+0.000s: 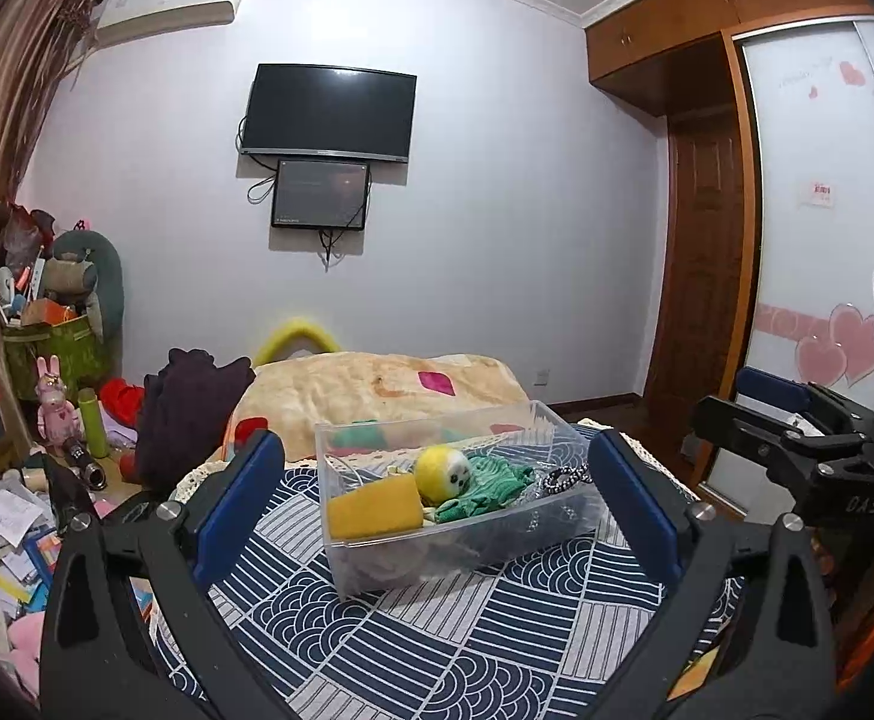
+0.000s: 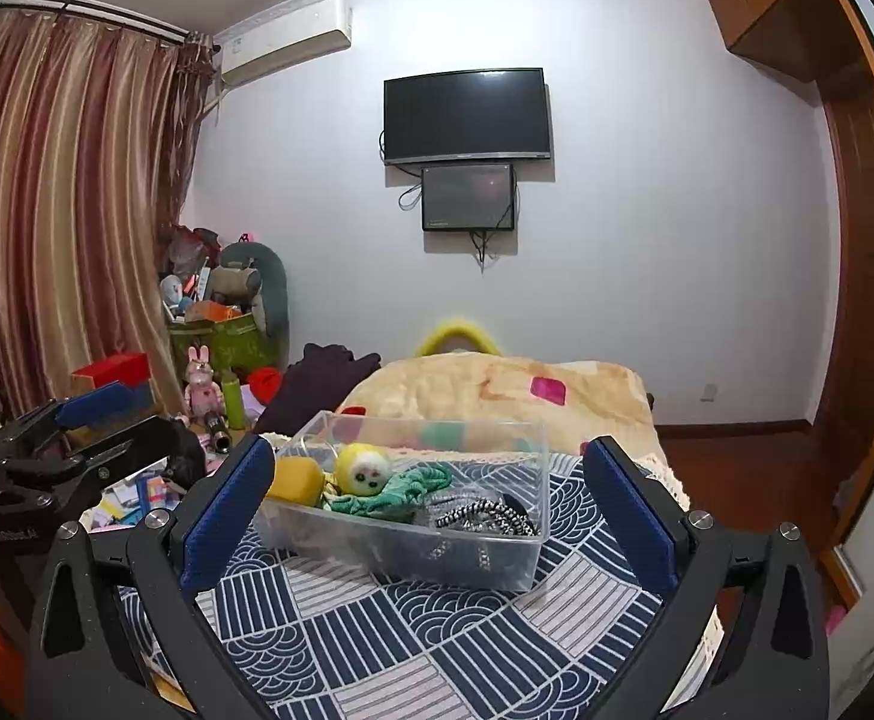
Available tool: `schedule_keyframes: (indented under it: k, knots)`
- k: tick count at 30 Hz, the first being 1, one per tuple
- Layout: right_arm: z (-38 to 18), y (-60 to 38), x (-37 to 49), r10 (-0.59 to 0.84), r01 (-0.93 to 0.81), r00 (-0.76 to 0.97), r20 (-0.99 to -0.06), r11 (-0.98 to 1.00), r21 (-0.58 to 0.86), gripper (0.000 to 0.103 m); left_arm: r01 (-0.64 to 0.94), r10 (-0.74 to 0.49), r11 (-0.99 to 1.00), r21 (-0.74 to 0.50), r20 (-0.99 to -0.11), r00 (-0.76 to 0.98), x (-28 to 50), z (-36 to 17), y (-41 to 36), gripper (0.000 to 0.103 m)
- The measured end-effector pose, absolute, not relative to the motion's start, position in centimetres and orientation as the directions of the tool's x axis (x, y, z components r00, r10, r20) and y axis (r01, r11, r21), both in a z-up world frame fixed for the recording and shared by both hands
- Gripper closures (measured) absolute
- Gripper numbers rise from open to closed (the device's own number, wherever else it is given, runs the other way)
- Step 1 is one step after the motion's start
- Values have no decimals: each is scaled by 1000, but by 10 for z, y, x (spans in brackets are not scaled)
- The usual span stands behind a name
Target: Organize soft objects
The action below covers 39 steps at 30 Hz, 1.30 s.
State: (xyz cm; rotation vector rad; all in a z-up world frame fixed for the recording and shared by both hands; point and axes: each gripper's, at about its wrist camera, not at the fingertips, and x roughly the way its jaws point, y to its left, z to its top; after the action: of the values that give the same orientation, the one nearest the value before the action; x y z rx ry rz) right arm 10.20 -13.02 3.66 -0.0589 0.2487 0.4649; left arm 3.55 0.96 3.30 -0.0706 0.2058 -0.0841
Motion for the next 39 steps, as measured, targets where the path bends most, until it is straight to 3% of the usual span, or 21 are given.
schedule_keyframes:
  k: [39]
  knots:
    - [39, -133, 95, 438, -450, 862, -254, 893, 13, 0, 81, -94, 994, -73, -199, 975, 31, 31, 9, 0]
